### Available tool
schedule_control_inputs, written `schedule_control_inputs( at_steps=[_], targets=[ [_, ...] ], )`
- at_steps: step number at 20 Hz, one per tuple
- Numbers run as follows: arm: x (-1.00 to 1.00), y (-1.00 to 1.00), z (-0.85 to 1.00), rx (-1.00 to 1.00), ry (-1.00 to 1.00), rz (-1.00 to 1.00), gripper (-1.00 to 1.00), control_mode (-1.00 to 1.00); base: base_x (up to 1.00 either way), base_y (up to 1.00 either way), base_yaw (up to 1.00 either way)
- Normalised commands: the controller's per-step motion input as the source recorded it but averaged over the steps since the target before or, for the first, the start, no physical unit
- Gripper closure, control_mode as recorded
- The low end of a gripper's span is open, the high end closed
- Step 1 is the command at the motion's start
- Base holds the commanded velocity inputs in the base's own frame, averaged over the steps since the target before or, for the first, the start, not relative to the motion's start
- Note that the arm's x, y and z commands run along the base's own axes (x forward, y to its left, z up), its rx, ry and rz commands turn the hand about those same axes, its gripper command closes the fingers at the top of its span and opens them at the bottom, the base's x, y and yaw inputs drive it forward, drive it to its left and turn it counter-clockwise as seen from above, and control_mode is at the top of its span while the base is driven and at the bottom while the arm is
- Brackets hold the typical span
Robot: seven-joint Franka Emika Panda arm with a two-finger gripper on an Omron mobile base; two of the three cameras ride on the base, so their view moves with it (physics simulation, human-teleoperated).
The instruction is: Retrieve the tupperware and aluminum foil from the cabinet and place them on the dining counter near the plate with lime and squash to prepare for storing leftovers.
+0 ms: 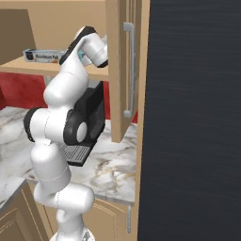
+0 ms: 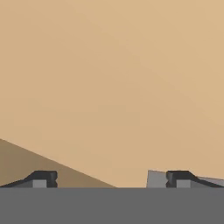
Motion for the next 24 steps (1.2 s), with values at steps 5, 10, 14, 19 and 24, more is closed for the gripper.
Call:
schedule_control_inputs(
  at_steps=[5,10,14,19,24],
  targets=[
    [0.0,0.0,0.0,0.0,-0.06,0.08,-1.0,-1.0,0.0,0.0,0.0],
    [0.0,0.08,0.0,0.0,0.0,0.03,-1.0,-1.0,0.0,0.0,0.0],
    [0.0,0.14,0.0,0.0,0.0,0.03,-1.0,-1.0,0.0,0.0,0.0],
    [0.07,0.07,0.0,0.03,0.02,0.07,-1.0,-1.0,0.0,0.0,0.0],
    [0.15,0.03,0.0,0.05,0.05,0.12,-1.0,-1.0,0.0,0.0,0.0]
  ],
)
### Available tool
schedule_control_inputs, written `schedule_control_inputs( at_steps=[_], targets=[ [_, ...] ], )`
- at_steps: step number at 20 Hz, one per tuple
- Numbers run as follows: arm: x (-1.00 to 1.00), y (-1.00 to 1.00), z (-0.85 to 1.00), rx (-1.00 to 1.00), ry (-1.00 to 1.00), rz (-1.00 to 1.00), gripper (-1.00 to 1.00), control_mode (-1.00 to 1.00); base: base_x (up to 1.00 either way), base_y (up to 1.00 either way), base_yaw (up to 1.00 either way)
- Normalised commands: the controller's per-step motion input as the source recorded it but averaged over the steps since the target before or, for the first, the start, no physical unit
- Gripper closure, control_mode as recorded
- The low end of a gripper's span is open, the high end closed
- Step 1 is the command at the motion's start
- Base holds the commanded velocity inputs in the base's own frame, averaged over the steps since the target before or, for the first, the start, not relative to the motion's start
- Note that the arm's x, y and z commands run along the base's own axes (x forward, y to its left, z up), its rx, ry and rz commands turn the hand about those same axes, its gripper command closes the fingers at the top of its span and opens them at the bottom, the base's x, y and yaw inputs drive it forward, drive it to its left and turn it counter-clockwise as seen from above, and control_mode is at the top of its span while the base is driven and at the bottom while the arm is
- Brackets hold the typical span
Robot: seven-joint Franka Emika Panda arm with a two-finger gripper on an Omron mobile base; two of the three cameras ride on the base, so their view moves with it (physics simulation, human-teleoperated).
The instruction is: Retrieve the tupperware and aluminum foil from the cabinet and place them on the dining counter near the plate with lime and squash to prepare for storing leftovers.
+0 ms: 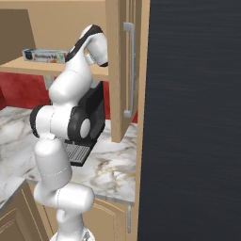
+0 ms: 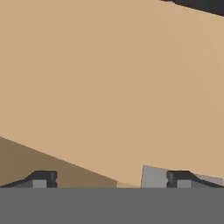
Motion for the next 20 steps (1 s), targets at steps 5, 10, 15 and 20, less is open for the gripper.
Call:
schedule_control_inputs(
  at_steps=[5,10,15,20],
  targets=[
    [0.0,0.0,0.0,0.02,0.02,0.19,-1.0,-1.0,0.0,0.0,0.0],
    [-0.23,0.0,0.0,0.0,0.0,0.13,-1.0,-1.0,0.0,0.0,0.0],
    [-0.19,0.06,0.0,0.0,0.0,0.07,-1.0,-1.0,0.0,0.0,0.0],
    [-0.14,0.32,0.0,0.0,0.0,0.01,-1.0,-1.0,0.0,0.0,0.0]
  ],
)
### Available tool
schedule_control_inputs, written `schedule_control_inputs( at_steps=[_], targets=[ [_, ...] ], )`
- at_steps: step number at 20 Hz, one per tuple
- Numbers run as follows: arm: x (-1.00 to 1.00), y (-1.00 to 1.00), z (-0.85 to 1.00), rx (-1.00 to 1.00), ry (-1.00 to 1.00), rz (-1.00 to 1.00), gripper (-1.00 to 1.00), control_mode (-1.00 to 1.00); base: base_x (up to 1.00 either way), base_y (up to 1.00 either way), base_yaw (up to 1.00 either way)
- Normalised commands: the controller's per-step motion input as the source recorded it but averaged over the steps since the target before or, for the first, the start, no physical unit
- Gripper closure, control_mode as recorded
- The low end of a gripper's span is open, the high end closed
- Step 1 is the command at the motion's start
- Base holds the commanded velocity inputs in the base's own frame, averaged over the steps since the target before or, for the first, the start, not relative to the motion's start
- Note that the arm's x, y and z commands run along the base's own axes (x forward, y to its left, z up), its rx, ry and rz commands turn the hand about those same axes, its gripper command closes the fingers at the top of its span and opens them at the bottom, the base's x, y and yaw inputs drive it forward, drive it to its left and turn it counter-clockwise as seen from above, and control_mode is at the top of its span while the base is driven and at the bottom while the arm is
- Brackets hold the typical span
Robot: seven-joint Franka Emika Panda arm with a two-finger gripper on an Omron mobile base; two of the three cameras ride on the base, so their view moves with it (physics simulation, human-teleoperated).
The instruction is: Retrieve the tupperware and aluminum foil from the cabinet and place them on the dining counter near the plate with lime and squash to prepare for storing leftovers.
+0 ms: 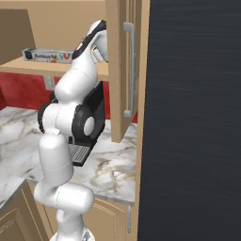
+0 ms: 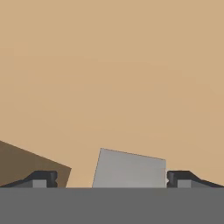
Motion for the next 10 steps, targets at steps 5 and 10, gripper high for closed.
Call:
schedule_control_inputs(
  at_steps=[5,10],
  targets=[
    [0.06,0.31,0.0,0.0,0.01,0.0,-1.0,-1.0,0.0,0.0,0.0],
    [0.17,0.21,0.0,0.0,0.05,0.0,-1.0,-1.0,0.0,0.0,0.0]
  ],
)
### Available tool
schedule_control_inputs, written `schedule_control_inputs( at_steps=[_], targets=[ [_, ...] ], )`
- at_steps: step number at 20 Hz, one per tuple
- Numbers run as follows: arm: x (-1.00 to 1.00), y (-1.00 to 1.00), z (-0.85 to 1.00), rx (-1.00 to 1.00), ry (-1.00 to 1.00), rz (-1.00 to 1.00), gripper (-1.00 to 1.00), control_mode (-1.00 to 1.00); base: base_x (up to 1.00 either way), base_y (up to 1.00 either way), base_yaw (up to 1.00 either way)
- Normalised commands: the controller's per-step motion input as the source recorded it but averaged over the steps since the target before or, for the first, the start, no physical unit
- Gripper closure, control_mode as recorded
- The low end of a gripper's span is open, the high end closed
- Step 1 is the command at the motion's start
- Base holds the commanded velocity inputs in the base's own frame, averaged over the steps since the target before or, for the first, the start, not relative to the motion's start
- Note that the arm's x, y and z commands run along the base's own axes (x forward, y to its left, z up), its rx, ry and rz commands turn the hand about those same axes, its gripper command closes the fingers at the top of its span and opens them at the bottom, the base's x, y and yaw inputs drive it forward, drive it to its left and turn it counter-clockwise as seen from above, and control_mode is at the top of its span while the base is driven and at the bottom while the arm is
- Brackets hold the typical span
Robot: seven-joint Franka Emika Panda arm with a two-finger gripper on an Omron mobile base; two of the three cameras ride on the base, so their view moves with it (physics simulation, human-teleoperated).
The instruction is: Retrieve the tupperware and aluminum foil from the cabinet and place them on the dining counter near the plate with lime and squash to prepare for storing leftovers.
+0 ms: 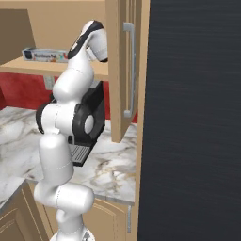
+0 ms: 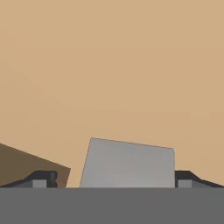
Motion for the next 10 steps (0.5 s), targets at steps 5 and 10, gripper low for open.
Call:
schedule_control_inputs(
  at_steps=[5,10],
  targets=[
    [0.29,0.04,0.0,0.0,0.05,0.0,-1.0,-1.0,0.0,0.0,0.0],
    [0.01,0.31,0.0,-0.01,0.08,0.01,1.0,-1.0,0.0,0.0,0.0]
  ],
)
